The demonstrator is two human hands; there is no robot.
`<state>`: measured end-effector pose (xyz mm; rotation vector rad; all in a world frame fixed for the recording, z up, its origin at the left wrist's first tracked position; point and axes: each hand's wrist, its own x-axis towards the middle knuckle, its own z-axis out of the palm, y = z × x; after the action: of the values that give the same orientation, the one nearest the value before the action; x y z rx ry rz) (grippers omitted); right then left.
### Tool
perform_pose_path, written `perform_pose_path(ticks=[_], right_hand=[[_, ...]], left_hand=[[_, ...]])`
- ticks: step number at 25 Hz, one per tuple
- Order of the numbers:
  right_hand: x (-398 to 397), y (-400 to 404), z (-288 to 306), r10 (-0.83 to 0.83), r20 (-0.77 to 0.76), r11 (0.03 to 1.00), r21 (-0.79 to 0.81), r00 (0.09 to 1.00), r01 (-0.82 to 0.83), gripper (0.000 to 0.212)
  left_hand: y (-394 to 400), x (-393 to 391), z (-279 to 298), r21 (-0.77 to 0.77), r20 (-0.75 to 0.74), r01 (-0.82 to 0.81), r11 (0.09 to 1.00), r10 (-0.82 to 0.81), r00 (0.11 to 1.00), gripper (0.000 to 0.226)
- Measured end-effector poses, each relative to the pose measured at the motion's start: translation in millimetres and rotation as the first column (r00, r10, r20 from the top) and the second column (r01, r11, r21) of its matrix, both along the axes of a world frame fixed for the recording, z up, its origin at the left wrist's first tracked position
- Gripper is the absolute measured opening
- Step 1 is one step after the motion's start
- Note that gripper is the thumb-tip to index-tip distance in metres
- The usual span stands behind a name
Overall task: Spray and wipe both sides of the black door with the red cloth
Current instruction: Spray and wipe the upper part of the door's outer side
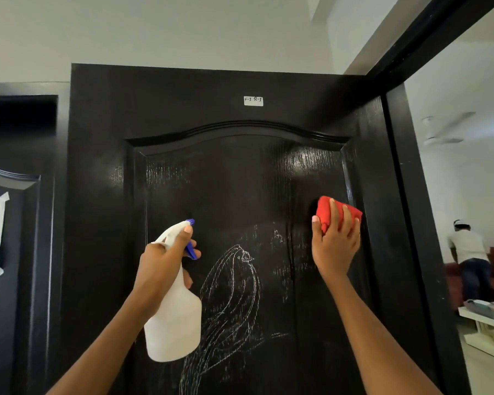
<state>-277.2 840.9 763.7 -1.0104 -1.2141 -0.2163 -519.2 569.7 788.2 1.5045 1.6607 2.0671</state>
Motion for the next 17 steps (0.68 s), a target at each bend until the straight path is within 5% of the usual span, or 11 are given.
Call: perform_pose_path(ticks=[4,9,13,17], right_hand=[[-68,-35,11,0.077,-0.141,0.996,-0.041,0.987,-0.084,0.065],[-188,-106,45,0.107,0.162,0.975,0.174,0.981,-0.135,0.061],[-250,-137,10,0.038,0.607,0.892,0.338,0.794,-0.301,0.062],[-223,-117,-63,-0.108,0.828,0.822,0.386,0.55,-0.419,0.06]], left_hand=[[-7,-13,-5,-0.016,0.024,-0.036,0.999,0.036,0.999,0.04],[-41,-50,-23,-0.018,0.069,-0.137,0.99,0.138,0.988,0.04],[-62,-70,-42,-0.018,0.066,-0.204,0.979,0.205,0.977,0.047],[-68,-75,-61,-0.055,0.088,-0.203,0.978,0.208,0.974,0.048]])
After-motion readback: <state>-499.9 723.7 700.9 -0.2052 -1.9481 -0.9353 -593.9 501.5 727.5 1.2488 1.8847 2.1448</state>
